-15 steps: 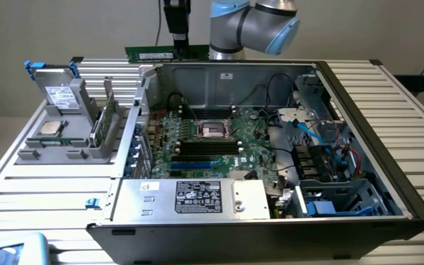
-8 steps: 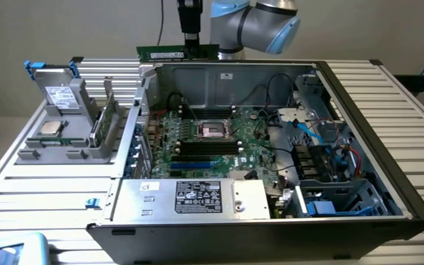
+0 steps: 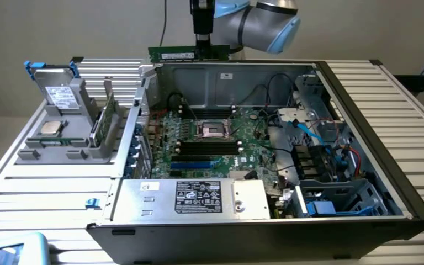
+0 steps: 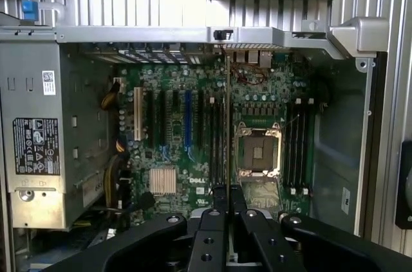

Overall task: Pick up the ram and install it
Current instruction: 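Pick up the ram and move it above insertion slot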

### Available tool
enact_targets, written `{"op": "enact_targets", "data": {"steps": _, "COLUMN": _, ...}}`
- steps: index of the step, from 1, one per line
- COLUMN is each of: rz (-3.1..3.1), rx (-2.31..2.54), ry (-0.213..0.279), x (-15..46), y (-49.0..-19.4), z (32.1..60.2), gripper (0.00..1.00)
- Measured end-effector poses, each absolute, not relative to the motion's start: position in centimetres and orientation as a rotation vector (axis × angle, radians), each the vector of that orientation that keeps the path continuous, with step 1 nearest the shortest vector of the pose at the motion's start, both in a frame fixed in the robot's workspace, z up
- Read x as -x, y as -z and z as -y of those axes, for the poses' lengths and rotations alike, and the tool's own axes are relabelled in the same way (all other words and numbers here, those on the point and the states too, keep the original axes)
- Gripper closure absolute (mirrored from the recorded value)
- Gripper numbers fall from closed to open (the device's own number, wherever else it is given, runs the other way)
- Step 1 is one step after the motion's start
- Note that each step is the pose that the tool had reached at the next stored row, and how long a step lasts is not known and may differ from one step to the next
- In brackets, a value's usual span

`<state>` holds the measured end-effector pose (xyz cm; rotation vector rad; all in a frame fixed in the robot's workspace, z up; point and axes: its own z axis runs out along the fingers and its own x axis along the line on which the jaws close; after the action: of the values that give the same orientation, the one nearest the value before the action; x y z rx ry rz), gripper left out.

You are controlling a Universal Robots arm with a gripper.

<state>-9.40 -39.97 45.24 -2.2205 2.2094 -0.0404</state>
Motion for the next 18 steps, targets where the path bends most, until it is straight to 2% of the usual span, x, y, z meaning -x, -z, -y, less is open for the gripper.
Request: {"op": "enact_targets", "data": {"steps": 18, "rz": -2.232, "rx": 2.197, "ry": 0.043, "x": 6.1, "y": -44.5, "z": 38.9, "gripper": 0.87}}
